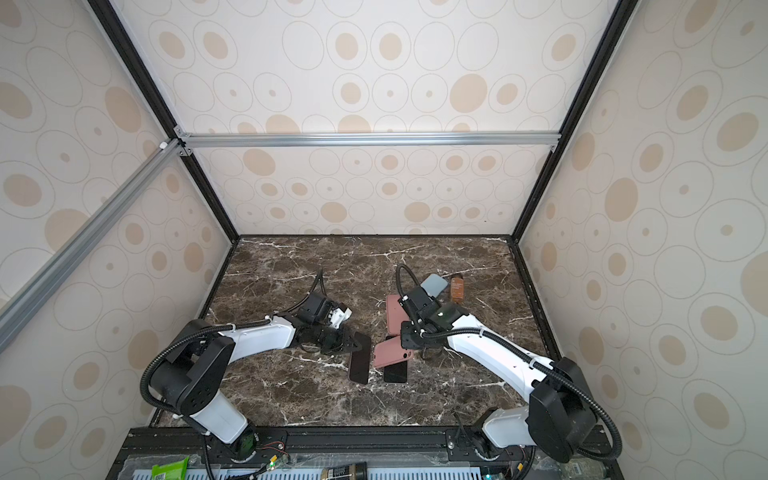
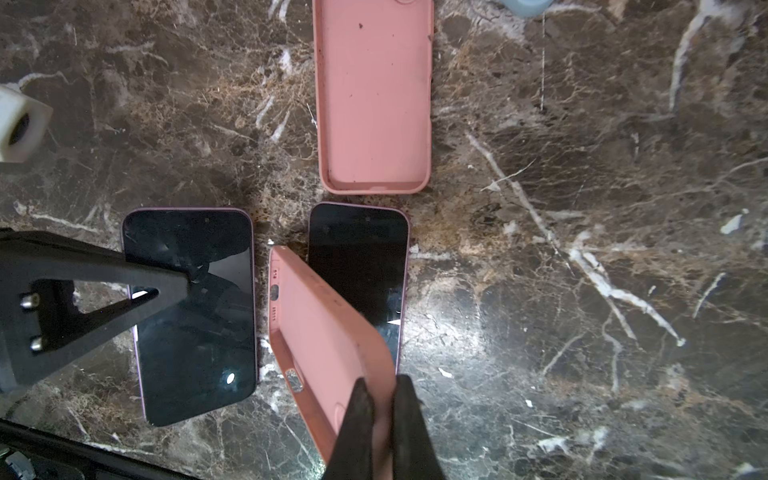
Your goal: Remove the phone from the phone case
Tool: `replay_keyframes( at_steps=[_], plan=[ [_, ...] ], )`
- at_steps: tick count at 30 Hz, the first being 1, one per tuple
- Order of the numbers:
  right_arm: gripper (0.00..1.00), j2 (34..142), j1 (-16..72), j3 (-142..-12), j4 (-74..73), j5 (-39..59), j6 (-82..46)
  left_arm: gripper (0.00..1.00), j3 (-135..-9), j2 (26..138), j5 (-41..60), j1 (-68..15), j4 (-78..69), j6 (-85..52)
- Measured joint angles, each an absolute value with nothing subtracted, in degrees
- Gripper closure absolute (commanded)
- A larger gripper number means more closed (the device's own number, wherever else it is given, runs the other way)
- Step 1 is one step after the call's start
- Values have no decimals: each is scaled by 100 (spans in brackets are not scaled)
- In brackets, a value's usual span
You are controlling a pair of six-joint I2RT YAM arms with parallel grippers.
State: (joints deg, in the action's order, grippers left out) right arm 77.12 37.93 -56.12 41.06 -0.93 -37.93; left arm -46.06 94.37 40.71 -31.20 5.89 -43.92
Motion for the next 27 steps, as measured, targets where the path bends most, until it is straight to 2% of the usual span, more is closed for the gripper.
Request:
replay_keyframes(
  at_steps=[9, 17, 27],
  plan=[
    [100, 7773, 3809, -5599, 4106, -54, -3791, 93, -4687, 9614, 4147, -3105, 471, -4438],
    [100, 7824, 3820, -5599, 4121, -62, -3765, 70, -4718, 9699, 4145, -3033, 429, -4460],
    [100, 7830, 3820, -5603, 4160, -69, -3747, 51, -4659, 9699, 4049, -2936, 386, -4458]
  ],
)
